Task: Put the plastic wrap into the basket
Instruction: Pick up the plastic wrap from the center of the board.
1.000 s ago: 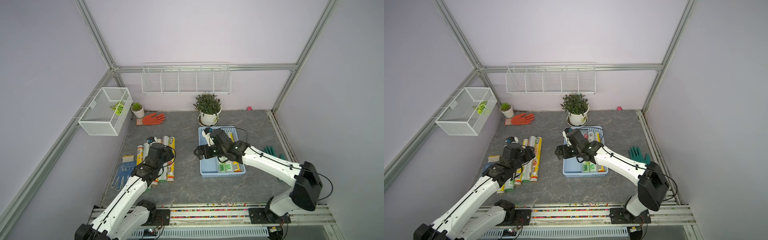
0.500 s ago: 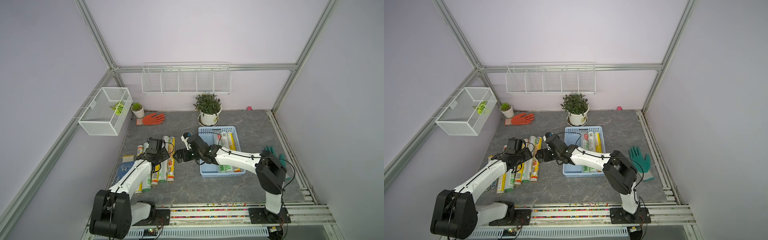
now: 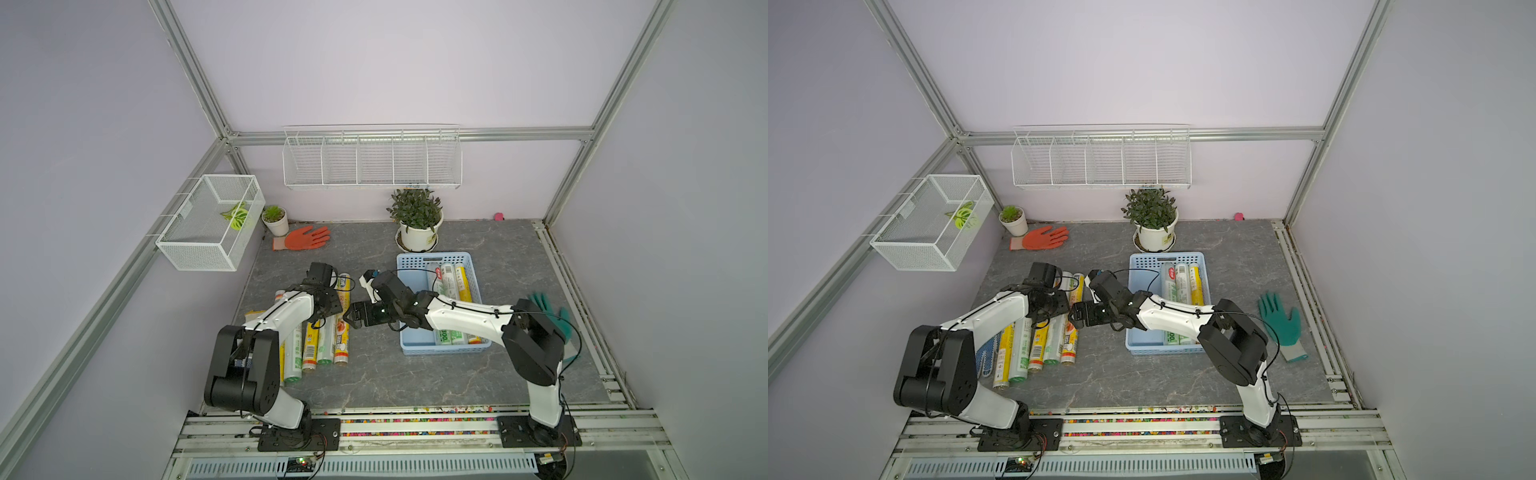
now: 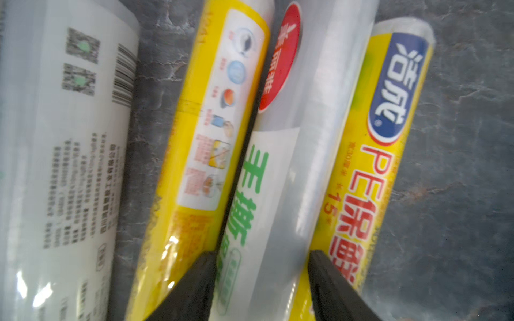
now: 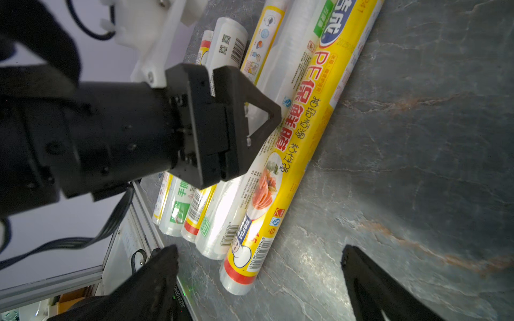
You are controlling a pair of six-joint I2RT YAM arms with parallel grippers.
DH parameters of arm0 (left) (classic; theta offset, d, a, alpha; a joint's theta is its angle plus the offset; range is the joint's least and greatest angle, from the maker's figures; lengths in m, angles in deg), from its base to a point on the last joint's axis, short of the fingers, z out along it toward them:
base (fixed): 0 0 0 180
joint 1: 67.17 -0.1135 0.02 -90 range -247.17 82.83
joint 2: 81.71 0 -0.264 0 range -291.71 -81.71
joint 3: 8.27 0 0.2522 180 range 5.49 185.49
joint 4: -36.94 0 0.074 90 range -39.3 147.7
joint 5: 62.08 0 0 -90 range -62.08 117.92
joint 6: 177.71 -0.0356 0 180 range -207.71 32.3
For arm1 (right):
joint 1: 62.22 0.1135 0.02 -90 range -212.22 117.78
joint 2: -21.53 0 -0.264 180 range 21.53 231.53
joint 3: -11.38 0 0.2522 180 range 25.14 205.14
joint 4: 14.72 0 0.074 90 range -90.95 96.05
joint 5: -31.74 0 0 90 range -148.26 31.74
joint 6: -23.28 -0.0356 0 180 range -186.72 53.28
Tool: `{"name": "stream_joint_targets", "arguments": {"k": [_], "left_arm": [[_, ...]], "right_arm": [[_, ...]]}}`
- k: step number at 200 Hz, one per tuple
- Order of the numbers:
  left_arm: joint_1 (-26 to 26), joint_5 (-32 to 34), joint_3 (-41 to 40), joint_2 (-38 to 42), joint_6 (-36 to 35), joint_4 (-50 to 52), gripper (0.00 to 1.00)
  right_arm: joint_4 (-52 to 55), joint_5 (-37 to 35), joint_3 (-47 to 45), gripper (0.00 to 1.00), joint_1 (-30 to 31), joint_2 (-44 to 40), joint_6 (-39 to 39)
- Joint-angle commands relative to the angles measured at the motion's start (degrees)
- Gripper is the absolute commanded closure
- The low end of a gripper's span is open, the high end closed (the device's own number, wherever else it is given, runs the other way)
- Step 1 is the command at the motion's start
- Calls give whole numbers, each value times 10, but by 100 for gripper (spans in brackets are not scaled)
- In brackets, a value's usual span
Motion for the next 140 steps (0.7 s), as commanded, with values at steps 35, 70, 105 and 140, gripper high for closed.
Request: {"name": "stream_joint_targets", "arguments": {"k": [35,70,105,140], "left_arm": [[-1,-21,23,-36,-26,39,39],[-1,-37,32,-57,-30,45,34],[1,-43,42,-79,-30,54,32],[1,-49,48,-93,-32,60,34]], "right_arm": [[4,2,-1,3,-2,-1,-1],[4,6,-9,3,-7,-8,-2],[6,8,-19,3,-7,-15,1],[4,2,-32,3,-8,-25,0]]}}
